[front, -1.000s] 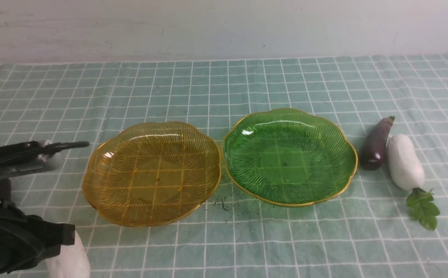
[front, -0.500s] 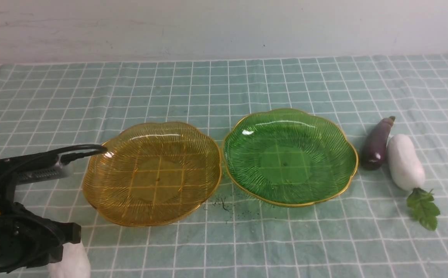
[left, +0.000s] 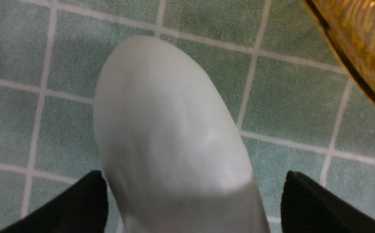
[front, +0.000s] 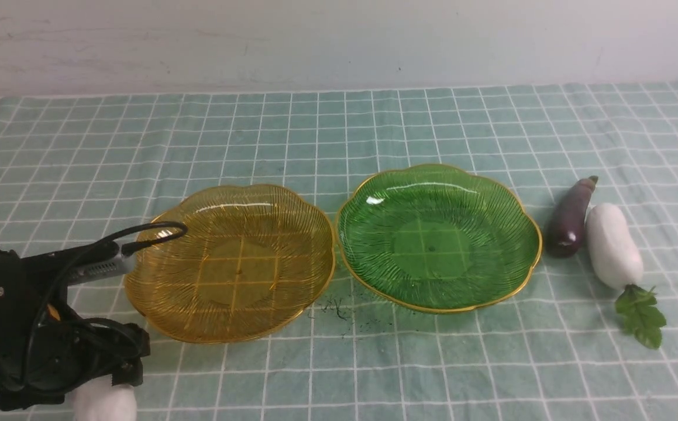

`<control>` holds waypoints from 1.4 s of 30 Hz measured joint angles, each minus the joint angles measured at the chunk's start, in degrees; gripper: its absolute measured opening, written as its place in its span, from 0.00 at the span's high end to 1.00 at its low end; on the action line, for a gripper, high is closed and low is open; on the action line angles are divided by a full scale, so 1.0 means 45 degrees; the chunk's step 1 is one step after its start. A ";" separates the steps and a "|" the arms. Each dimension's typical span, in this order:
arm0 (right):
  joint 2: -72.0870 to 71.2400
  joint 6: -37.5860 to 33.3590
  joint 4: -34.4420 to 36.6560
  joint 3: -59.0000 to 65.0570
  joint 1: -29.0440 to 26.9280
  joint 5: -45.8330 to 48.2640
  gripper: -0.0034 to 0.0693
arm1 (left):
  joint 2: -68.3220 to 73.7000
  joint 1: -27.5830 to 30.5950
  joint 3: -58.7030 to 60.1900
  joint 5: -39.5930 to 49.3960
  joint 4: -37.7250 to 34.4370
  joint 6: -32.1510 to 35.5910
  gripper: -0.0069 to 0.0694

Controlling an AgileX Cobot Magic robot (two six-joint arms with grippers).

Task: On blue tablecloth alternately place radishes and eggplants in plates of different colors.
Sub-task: 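Pick up the white radish and place it in the left plate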

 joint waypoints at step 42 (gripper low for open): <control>1.7499 0.3893 -0.7675 -1.0183 0.0000 0.2779 0.10 | 0.3337 -0.0125 -0.7015 0.1605 -0.6507 0.8758 0.04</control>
